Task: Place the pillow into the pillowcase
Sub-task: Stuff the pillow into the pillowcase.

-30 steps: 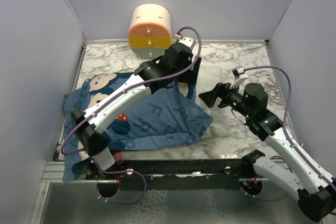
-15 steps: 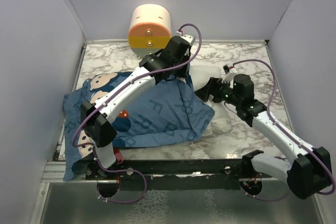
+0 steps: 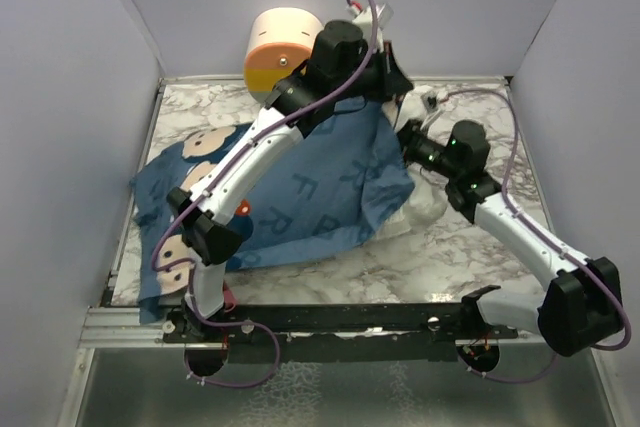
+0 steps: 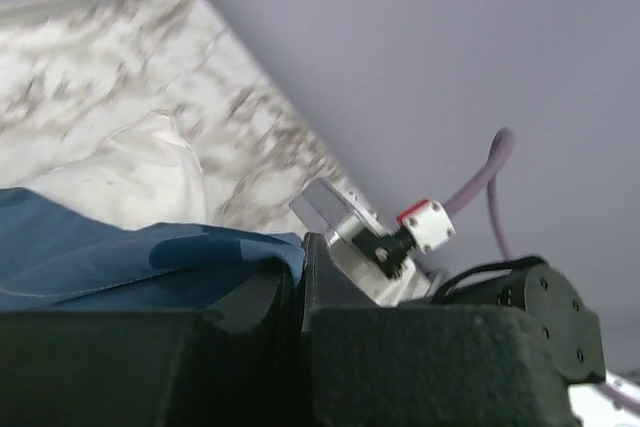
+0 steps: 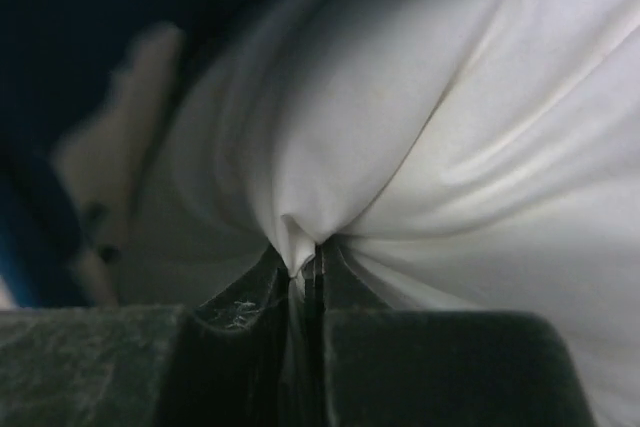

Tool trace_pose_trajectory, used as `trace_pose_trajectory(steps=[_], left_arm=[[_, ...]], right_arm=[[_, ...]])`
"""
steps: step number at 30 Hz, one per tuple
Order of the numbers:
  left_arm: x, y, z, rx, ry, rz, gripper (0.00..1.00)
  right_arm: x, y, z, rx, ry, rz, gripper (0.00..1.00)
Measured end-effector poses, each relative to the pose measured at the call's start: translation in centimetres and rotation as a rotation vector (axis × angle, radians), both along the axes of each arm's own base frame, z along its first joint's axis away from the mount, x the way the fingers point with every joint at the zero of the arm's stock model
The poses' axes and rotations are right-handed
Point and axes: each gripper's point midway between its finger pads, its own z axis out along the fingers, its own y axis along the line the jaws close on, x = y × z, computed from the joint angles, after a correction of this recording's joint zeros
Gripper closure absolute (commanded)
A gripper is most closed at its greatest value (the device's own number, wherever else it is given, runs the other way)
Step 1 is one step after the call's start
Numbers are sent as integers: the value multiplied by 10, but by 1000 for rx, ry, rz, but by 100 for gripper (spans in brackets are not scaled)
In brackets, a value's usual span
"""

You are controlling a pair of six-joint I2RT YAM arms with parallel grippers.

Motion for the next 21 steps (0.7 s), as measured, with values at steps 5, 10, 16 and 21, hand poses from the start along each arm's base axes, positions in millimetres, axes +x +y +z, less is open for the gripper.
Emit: trace_pose_trajectory(steps=[5,10,16,21], left_arm=[[-2,-21,79,-204,-99,-46,100],[-27,-18,118,-339,-171,-102,100],[-89,-4,29,-269,-25,-186,100],[-132,33,-113,-157,221,-157,100]], right_arm=[[23,-6,128,138,-321,-90,99],[9,-18,180,214,-549,-129,96],[-33,-23,37,102,-328,-61,61],[-81,-29,-52,-45,-82,30,29]])
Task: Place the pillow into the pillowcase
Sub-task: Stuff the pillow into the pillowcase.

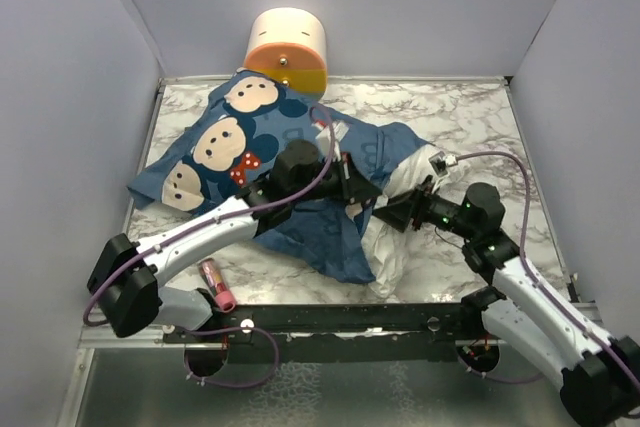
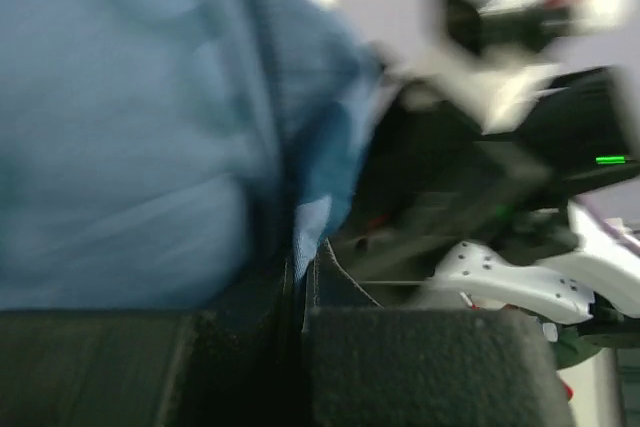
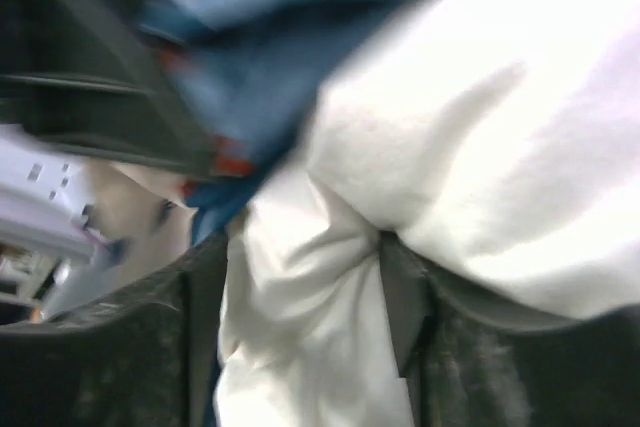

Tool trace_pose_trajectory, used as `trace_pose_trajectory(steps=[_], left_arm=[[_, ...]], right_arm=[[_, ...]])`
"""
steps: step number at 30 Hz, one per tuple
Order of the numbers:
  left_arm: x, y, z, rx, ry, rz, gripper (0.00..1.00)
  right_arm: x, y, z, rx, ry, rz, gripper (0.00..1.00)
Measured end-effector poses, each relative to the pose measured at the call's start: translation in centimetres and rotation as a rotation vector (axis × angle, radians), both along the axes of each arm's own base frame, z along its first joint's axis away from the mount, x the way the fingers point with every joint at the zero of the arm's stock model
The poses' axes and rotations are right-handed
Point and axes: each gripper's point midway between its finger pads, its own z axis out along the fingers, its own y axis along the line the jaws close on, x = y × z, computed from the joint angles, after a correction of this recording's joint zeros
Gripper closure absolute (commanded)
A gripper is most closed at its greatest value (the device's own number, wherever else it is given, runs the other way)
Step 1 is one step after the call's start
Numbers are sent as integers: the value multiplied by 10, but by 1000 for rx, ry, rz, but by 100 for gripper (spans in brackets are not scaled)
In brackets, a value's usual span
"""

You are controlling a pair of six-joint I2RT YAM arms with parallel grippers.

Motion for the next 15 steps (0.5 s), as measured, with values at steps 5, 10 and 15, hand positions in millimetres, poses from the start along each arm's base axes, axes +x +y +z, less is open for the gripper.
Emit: trace_pose_trajectory(steps=[5,10,15], left_arm=[[-20,33,-61,21,121,64,100],[-26,40,-39,-55,91,76,100],[-25,41,-32,-73,78,79,100]], right_arm=[[-29,-16,70,-24,-155,-8,5],[-23,-42,196,-21,-399,-178,0],[14,-63,194,-98,-341,-373,0]])
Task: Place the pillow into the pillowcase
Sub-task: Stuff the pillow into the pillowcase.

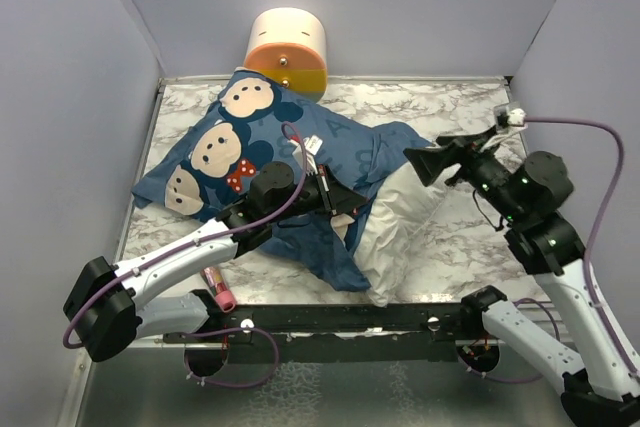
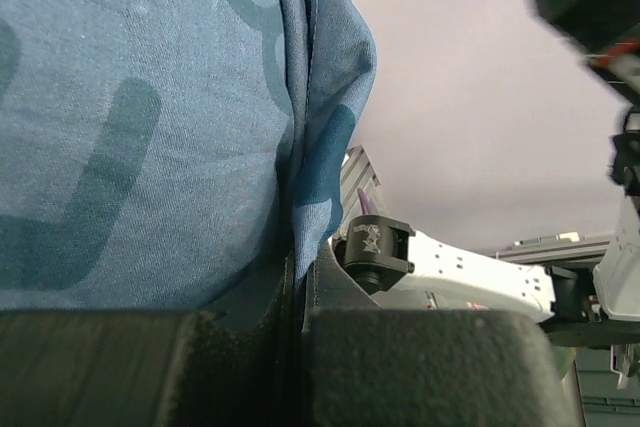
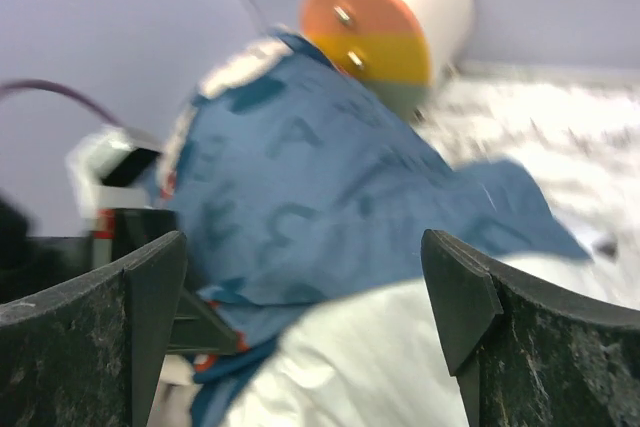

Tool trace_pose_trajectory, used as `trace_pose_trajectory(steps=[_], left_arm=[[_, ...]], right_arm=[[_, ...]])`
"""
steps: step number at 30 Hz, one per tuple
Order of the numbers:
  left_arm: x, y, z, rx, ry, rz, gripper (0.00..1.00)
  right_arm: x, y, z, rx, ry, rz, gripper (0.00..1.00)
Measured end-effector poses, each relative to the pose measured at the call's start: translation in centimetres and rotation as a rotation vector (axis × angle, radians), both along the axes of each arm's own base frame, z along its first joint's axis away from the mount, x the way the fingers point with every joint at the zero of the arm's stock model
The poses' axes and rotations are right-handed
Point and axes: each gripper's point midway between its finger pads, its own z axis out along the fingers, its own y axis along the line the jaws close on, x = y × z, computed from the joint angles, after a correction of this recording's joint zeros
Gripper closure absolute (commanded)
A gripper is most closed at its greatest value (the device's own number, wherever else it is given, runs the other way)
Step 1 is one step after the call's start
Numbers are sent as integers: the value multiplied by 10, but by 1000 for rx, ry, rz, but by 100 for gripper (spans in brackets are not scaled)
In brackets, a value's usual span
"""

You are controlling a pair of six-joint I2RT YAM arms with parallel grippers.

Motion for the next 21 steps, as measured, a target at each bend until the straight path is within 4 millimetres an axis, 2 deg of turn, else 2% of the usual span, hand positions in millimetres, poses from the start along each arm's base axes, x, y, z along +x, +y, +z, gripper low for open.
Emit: trace_pose_trajectory(steps=[4,6,8,12,16,20,21], left_arm=[[0,0,1,-1,-1,0,100],[0,0,1,-1,-2,0,100],[0,0,1,-2,-3,0,100],[-1,1,3,-4,-15,-1,100],[-1,2,6,-1,-33,-4,100],[0,1,11,2,-59,-7,100],[0,1,13,1,-65,-8,100]], right_arm=[[30,-7,-77,-55,224,-109,0],[35,-14,-115,-80,332,-152,0],[34,-25,-139,-91,407,-198,0],[33,-46,-138,-57,422,-273,0],[29,-58,-137,-10,428,-317,0],[22,-58,-163,24,494,-318,1],[18,-55,-176,33,526,-305,2]])
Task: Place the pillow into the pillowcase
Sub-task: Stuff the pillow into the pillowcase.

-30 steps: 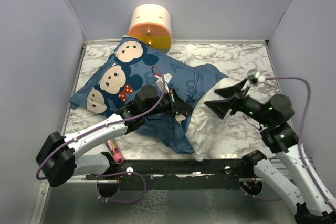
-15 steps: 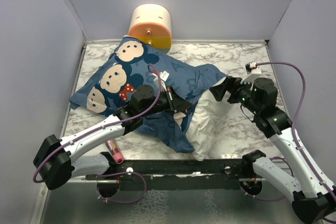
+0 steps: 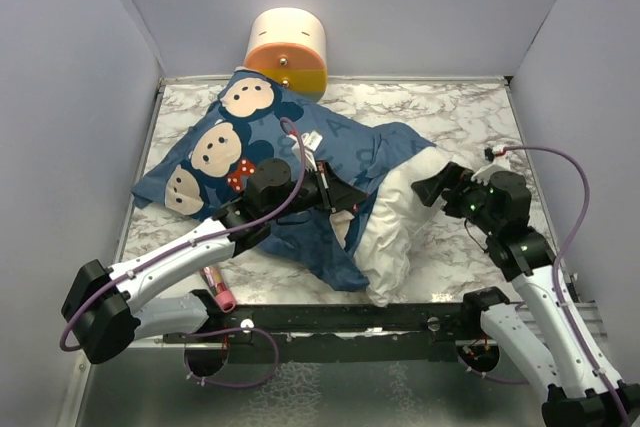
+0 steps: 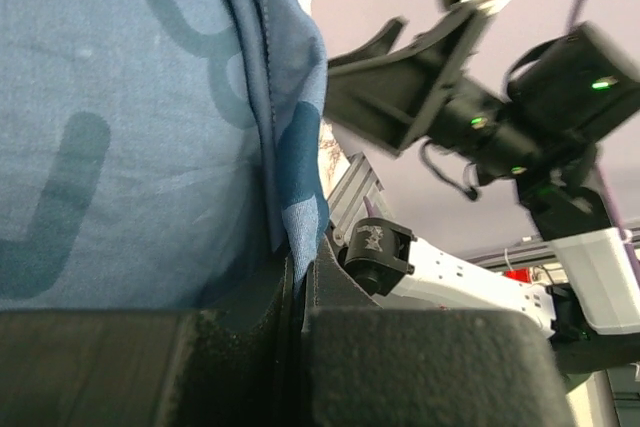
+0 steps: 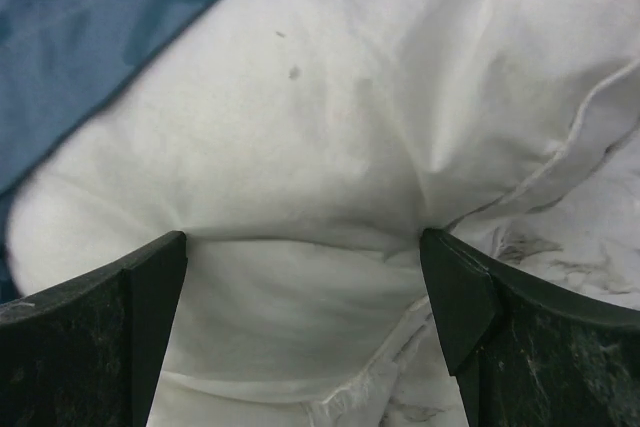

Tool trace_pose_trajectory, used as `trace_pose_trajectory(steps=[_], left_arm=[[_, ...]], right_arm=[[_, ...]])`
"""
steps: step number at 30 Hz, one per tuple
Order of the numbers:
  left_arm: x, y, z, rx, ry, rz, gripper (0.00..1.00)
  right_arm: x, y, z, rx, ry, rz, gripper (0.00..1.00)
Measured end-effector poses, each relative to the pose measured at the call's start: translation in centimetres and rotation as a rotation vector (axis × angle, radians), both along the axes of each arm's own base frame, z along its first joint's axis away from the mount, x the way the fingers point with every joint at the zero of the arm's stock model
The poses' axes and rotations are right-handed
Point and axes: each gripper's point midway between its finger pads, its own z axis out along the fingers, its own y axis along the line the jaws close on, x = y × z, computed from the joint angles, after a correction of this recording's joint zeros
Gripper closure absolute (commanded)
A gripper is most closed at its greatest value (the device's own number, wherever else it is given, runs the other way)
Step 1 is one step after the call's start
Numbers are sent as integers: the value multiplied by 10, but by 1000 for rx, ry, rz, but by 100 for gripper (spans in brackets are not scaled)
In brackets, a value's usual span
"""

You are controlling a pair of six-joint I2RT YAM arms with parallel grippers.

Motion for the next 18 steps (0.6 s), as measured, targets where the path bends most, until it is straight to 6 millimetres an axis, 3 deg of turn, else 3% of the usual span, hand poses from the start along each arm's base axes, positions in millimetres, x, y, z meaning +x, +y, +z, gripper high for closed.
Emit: trace_pose_trajectory(steps=[4,6,8,10,12,14,16,18], left_arm=[[-1,-2,12,-19,-31,-16,100],[-2,-7,22,-40,-49,-44,100],[-3,-14,31,-58,-64,-79,100],[-3,-24,38,-75,-76,-122,100],[-2,-35,40,-78,-79,-157,99],[2,-44,36,-68,-73,-176,81],[7,-49,31,-41,-69,-179,53],[9,-52,30,5,-75,-184,35]], right_arm=[[-5,20,-46,90,81,77,22],[-2,32,-59,146,91,125,33],[5,47,-66,214,88,185,49],[13,59,-65,271,83,234,73],[24,72,-60,337,66,291,89],[30,84,-53,398,47,346,95],[31,91,-44,431,20,387,97],[30,93,-32,445,-24,414,97]])
